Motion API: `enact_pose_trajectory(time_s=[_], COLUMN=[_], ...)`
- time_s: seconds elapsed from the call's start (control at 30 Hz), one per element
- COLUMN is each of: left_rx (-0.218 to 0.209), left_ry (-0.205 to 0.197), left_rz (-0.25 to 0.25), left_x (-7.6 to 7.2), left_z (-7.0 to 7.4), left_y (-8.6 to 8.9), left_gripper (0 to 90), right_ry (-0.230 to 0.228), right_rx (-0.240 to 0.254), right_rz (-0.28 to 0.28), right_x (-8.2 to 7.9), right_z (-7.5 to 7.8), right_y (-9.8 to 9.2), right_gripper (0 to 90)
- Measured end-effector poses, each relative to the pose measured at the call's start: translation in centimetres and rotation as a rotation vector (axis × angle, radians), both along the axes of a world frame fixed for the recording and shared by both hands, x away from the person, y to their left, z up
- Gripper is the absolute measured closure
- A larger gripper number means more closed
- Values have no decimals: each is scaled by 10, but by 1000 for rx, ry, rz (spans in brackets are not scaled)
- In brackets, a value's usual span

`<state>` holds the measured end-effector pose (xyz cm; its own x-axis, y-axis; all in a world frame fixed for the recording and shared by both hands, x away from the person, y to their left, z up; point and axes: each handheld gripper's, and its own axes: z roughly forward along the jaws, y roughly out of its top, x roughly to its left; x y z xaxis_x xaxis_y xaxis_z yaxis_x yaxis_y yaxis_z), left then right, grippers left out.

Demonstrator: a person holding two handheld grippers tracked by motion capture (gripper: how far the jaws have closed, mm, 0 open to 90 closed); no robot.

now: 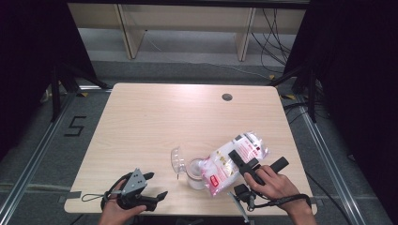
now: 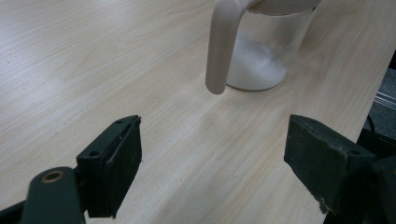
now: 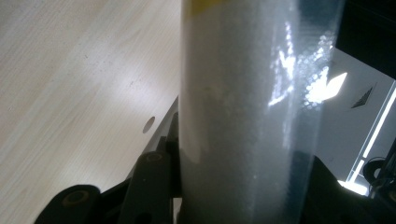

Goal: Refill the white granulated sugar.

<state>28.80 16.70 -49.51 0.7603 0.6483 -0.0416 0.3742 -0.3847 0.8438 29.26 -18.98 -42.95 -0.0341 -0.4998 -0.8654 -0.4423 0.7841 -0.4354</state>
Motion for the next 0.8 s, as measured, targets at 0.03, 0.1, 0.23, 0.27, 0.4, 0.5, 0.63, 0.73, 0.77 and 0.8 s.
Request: enact_pose_trajectory(time_s=[0.03,0.1,0.23,0.27,0.4,0.5,0.63,0.73,0.77,0.8], left_rx=[13,13,13,13,2,12,9,-3,-2,0], left_ry=[-16,-15,-15,-15,5,-12,-9,4,4,8], left_rz=[-14,-14,-14,-14,-4,-13,-9,3,3,-2], left_x=[1,1,1,1,0,1,1,0,0,0], left_z=[1,1,1,1,0,0,0,0,0,0], left_y=[1,1,1,1,0,1,1,0,0,0], left_gripper=[187,187,187,187,187,187,188,188,188,188], right_ry=[1,5,1,0,-9,-8,-3,1,0,-1], right_rx=[-1,4,0,-2,-9,-5,-11,-10,-10,-10], right_rz=[0,3,5,5,4,4,3,2,2,1], right_x=[0,0,0,0,-1,-1,-1,-1,-1,-1], right_z=[0,0,-1,0,1,2,1,1,1,1], right_y=[0,0,0,0,1,0,1,1,1,0], right_gripper=[664,664,665,665,665,666,667,667,668,668])
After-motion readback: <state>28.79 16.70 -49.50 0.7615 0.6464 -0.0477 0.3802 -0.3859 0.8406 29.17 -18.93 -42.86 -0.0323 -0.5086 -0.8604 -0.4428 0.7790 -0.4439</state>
